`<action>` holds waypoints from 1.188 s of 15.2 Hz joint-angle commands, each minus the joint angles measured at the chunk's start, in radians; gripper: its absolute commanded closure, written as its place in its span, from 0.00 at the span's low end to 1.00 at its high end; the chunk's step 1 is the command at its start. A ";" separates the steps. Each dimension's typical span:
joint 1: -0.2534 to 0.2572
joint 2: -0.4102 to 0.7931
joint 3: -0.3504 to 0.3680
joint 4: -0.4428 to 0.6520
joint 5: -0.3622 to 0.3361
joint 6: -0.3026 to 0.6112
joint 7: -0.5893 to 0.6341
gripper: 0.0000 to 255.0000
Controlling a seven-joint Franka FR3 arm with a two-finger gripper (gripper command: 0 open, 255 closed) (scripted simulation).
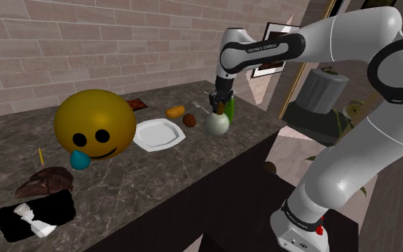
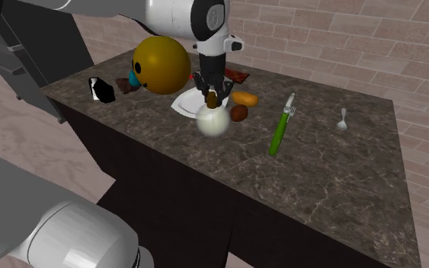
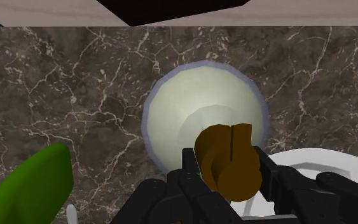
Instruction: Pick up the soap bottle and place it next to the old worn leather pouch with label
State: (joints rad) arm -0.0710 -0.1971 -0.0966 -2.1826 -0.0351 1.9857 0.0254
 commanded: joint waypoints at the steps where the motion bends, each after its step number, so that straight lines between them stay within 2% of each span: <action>1: 0.001 -0.007 0.001 0.023 0.000 -0.030 0.001 1.00; 18: 0.002 -0.024 0.005 0.235 0.001 -0.258 -0.002 1.00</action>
State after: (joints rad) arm -0.0682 -0.2197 -0.0912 -1.9627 -0.0335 1.7433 0.0256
